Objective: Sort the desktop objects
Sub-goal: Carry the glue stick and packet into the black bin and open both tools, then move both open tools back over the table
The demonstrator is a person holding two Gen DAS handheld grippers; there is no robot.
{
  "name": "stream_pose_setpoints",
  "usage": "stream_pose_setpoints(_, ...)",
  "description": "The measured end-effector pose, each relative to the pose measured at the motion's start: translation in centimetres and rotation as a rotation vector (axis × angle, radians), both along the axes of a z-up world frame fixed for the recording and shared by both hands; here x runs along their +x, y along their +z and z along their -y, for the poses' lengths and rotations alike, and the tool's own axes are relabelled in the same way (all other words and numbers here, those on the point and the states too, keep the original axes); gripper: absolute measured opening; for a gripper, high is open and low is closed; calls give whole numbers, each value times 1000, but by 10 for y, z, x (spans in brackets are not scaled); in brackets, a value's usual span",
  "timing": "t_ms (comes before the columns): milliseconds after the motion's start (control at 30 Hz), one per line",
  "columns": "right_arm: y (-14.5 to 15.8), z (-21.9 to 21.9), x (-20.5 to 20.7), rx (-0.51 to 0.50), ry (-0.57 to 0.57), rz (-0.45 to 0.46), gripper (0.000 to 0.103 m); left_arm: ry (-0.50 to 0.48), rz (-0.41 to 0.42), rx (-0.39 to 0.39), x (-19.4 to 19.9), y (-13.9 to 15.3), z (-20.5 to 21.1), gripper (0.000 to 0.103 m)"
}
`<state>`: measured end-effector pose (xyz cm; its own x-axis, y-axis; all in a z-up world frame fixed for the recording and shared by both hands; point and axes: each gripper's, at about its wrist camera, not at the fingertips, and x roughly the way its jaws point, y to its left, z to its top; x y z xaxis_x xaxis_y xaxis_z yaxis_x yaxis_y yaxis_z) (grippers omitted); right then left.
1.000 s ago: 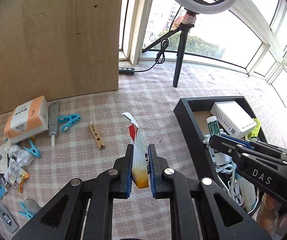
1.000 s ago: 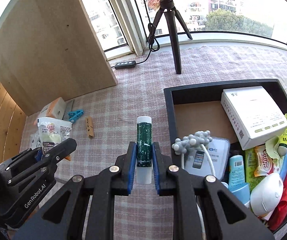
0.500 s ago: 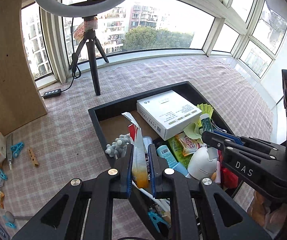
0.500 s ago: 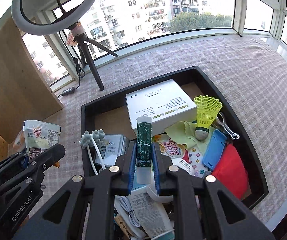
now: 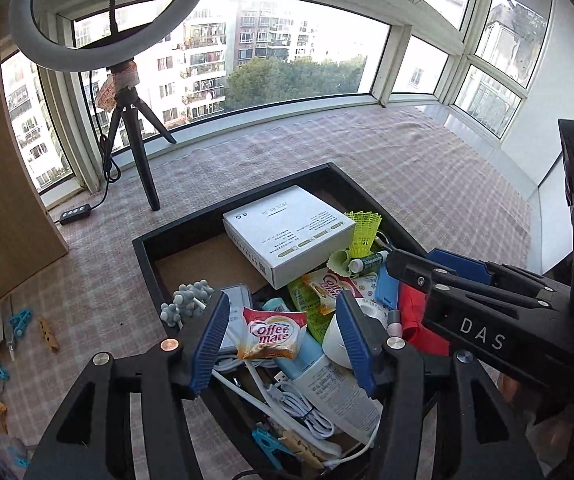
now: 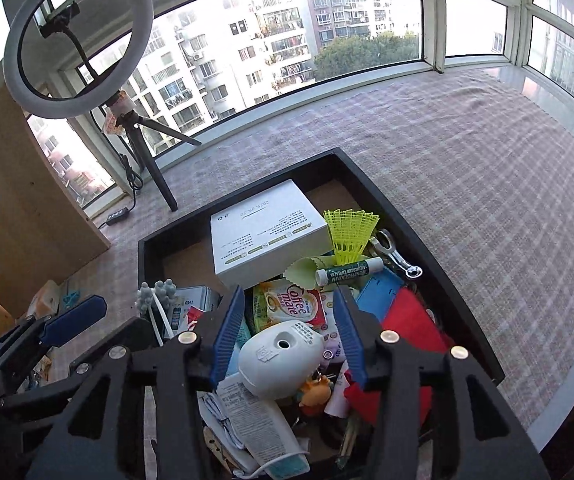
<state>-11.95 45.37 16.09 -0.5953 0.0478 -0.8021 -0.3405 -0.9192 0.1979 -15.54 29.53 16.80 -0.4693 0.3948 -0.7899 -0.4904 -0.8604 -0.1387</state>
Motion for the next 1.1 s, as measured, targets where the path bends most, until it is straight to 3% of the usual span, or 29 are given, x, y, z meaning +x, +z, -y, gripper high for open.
stream_pose_setpoints(233, -1, 20, -6, -3, 54, -1, 46, 65, 21, -3, -4, -7, 26, 53)
stream_pose_setpoints(433, -5, 59, -16, -6, 169, -9, 52, 165, 34, -36, -3, -21, 77, 53)
stream_pose_setpoints(833, -21, 170, -42, -8, 509, 5, 57, 485, 89, -91, 8, -54, 231, 53)
stream_pose_setpoints(1100, -41, 237, -58, 40, 653, 59, 57, 708, 127, -129, 37, -78, 335, 53)
